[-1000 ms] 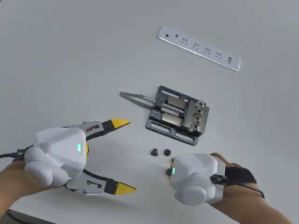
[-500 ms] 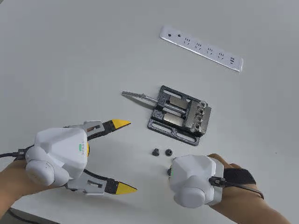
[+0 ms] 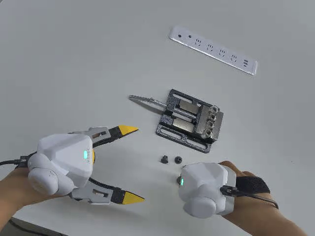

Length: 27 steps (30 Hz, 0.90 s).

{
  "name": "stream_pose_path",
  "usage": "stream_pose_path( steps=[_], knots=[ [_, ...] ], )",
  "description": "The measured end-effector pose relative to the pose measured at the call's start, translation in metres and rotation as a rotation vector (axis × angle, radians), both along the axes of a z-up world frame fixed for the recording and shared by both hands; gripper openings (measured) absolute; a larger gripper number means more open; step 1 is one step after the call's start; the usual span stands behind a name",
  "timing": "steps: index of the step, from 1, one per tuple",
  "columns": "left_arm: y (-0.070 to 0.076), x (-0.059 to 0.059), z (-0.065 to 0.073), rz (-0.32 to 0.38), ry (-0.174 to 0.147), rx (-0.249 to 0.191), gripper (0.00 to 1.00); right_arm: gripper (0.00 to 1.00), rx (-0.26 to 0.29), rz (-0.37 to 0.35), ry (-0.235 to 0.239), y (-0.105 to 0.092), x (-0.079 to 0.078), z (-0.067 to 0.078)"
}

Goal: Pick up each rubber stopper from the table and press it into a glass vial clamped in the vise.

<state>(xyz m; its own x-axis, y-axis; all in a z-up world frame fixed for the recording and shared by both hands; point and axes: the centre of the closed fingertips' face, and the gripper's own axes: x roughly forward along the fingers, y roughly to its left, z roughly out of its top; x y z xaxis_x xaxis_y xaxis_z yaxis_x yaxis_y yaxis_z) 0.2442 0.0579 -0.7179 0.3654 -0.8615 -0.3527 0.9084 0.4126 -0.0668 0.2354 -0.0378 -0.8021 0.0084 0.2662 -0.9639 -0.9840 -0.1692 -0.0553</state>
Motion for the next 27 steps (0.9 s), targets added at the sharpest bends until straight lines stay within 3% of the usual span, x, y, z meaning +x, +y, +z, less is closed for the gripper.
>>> stream_pose_path(
  steps=[15, 27],
  knots=[
    [-0.005, -0.001, -0.006, -0.01, 0.01, -0.004, 0.83, 0.12, 0.016, -0.028, 0.009, -0.001, 0.001, 0.006],
    [-0.015, 0.002, -0.019, -0.047, 0.017, -0.002, 0.78, 0.12, 0.029, -0.044, 0.008, -0.002, 0.007, 0.018]
  ],
)
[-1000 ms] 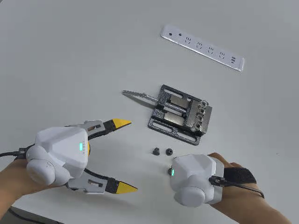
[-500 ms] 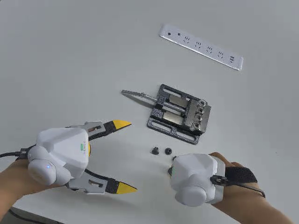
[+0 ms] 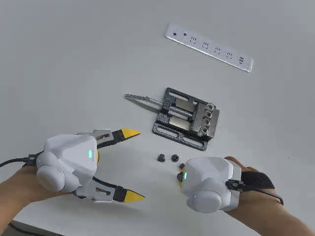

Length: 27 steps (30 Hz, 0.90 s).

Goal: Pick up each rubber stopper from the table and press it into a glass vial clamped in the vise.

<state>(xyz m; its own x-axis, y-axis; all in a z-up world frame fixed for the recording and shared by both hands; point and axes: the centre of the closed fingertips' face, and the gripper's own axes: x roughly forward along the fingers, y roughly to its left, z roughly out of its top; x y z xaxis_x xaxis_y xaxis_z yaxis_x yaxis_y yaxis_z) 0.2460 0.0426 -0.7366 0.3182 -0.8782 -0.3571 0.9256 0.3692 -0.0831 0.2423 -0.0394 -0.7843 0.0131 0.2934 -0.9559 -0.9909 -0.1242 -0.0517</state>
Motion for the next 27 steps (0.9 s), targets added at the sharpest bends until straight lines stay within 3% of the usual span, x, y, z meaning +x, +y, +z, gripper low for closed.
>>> stream_pose_path(
  steps=[13, 27],
  knots=[
    [-0.016, 0.004, -0.003, -0.044, 0.007, -0.004, 0.78, 0.11, 0.01, -0.037, -0.016, -0.008, 0.017, 0.016],
    [-0.022, 0.015, 0.007, -0.065, -0.012, -0.014, 0.78, 0.11, 0.017, -0.063, -0.019, -0.016, 0.033, 0.033]
  ],
)
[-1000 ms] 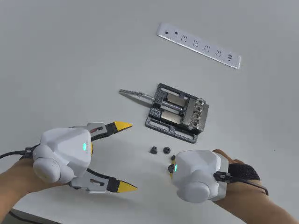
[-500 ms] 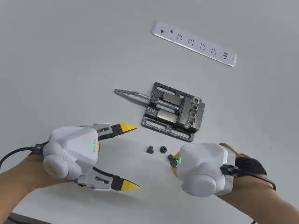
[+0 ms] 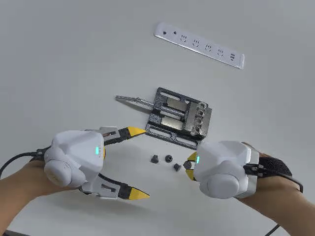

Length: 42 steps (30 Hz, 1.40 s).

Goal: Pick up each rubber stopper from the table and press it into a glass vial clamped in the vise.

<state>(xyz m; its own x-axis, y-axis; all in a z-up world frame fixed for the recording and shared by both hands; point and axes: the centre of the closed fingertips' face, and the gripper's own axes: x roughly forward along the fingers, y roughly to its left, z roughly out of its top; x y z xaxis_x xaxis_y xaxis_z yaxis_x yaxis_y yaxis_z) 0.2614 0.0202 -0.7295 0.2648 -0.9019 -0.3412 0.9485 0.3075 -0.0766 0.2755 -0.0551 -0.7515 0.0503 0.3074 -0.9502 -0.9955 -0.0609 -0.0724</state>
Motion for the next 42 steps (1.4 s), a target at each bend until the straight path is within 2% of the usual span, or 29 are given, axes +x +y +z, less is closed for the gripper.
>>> stream_pose_path(
  steps=[5, 11, 22, 42],
  knots=[
    [-0.002, 0.008, 0.005, 0.003, -0.003, -0.013, 0.78, 0.11, 0.01, -0.014, -0.002, -0.002, 0.009, 0.008],
    [-0.004, 0.021, 0.012, 0.007, -0.022, -0.018, 0.79, 0.11, 0.022, -0.032, -0.008, -0.003, 0.022, 0.017],
    [-0.006, 0.042, 0.021, -0.008, -0.055, -0.012, 0.78, 0.11, 0.013, -0.04, -0.026, -0.01, 0.04, 0.018],
    [-0.01, 0.067, 0.026, -0.026, -0.073, -0.02, 0.78, 0.11, 0.0, -0.059, -0.058, -0.016, 0.086, 0.022]
  ],
)
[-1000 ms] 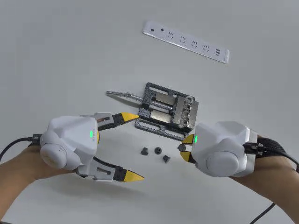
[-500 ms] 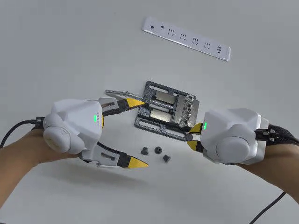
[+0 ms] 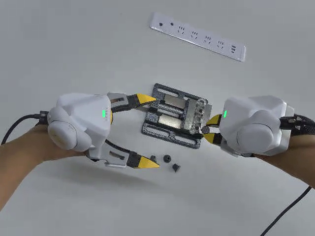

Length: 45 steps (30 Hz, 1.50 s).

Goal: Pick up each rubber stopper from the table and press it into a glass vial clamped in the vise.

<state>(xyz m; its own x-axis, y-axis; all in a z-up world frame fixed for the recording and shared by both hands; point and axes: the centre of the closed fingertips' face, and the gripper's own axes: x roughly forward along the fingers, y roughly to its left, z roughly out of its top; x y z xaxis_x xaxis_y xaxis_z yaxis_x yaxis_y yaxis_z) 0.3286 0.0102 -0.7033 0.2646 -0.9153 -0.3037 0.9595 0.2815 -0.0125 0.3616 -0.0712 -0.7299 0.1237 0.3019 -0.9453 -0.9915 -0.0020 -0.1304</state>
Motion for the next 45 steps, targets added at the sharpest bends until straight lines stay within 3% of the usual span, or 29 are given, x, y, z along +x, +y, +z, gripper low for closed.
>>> stream_pose_path(
  steps=[25, 45],
  knots=[
    [0.003, 0.017, -0.007, -0.007, 0.002, 0.0, 0.78, 0.11, 0.003, -0.021, -0.014, 0.0, 0.043, 0.0],
    [0.007, 0.019, -0.011, -0.009, 0.005, 0.008, 0.78, 0.11, -0.021, -0.009, -0.008, 0.003, 0.065, -0.006]
  ],
)
